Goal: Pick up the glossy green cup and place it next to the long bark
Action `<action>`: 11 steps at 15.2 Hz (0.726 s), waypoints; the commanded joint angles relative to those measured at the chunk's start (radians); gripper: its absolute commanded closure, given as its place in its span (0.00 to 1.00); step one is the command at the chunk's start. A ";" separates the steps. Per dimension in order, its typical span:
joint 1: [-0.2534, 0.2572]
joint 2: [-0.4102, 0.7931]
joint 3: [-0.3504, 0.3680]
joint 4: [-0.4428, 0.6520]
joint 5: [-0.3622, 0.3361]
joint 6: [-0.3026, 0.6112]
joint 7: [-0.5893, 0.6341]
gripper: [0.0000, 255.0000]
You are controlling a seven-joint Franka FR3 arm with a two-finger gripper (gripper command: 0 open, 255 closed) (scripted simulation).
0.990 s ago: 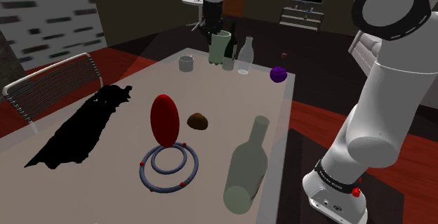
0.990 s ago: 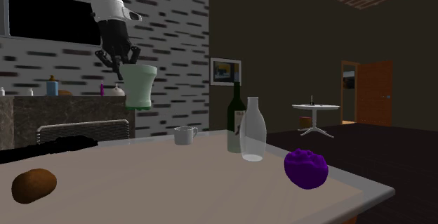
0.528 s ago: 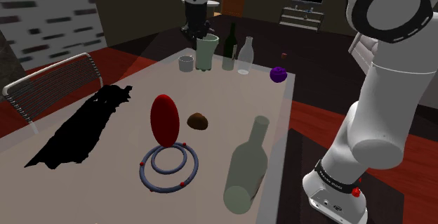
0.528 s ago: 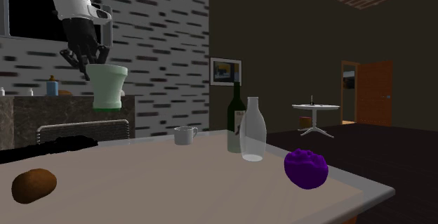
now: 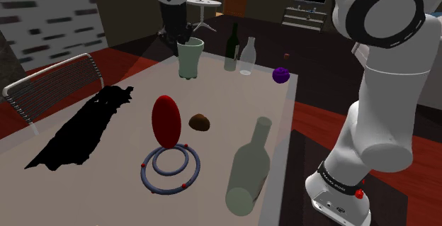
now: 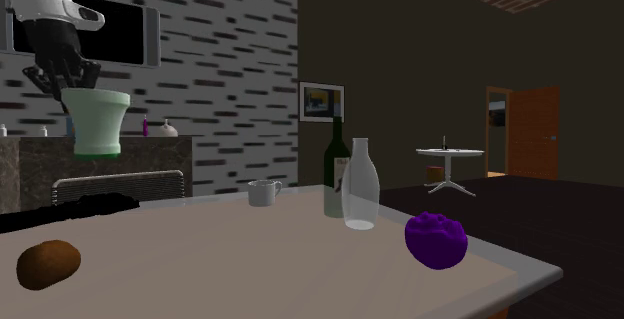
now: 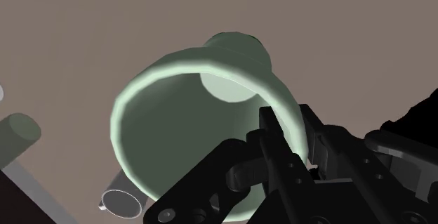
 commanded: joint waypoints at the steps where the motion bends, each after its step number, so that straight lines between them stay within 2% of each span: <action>1: 0.034 0.037 0.015 0.055 -0.011 -0.027 0.044 1.00; 5: 0.105 0.130 0.037 0.195 -0.035 -0.091 0.117 1.00; 8: 0.172 0.235 0.049 0.359 -0.058 -0.164 0.168 1.00; 11: 0.164 0.211 0.050 0.281 -0.054 -0.110 0.178 1.00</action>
